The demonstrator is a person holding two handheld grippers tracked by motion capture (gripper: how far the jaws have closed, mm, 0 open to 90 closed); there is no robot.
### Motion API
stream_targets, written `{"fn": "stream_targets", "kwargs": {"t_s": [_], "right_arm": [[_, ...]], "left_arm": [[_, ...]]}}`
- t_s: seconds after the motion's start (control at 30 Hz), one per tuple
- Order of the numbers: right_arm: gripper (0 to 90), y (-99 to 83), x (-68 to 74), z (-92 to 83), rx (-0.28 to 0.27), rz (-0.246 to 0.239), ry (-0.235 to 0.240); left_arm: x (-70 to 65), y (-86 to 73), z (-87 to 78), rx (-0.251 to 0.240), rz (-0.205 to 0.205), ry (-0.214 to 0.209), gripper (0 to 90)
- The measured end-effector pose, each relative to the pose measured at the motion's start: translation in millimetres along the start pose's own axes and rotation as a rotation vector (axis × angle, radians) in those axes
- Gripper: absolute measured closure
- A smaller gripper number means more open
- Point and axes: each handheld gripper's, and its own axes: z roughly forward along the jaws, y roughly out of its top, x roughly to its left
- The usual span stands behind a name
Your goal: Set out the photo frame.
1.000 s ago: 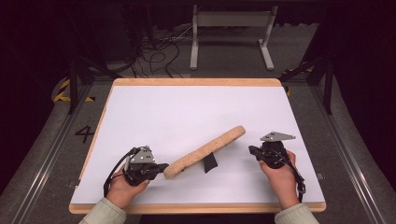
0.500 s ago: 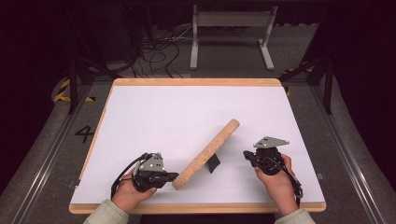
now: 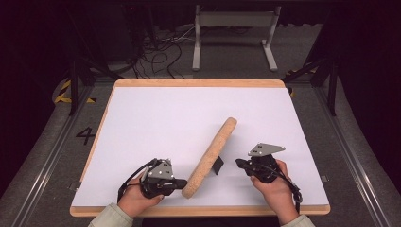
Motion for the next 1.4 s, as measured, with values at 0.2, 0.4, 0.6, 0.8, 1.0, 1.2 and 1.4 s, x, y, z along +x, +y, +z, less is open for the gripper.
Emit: {"fn": "stream_targets", "kwargs": {"t_s": [0.2,0.4,0.6,0.8,1.0,1.2,1.4], "right_arm": [[90.0,3.9,21.9,10.6,0.0,-0.07,0.077],[90.0,5.6,41.6,25.8,0.006,-0.129,0.159],[90.0,7.2,50.6,45.9,0.018,-0.134,0.155],[90.0,7.2,53.7,54.2,0.007,-0.133,0.157],[90.0,4.8,50.2,58.4,0.009,-0.118,0.1],[90.0,4.0,48.2,59.4,0.009,-0.135,0.098],[90.0,1.9,38.6,57.8,0.012,-0.123,0.08]], "left_arm": [[9.7,-6.3,-8.5,-0.037,-0.057,0.019,85.2],[18.5,-12.5,-15.8,-0.073,-0.122,0.036,83.6],[19.5,-15.2,-19.2,-0.081,-0.14,0.056,82.7],[20.2,-16.3,-20.5,-0.082,-0.141,0.065,83.0],[19.8,-16.2,-20.2,-0.082,-0.141,0.065,83.1],[20.0,-15.9,-20.8,-0.088,-0.144,0.057,83.1],[20.4,-16.0,-21.3,-0.09,-0.143,0.055,83.1]]}}
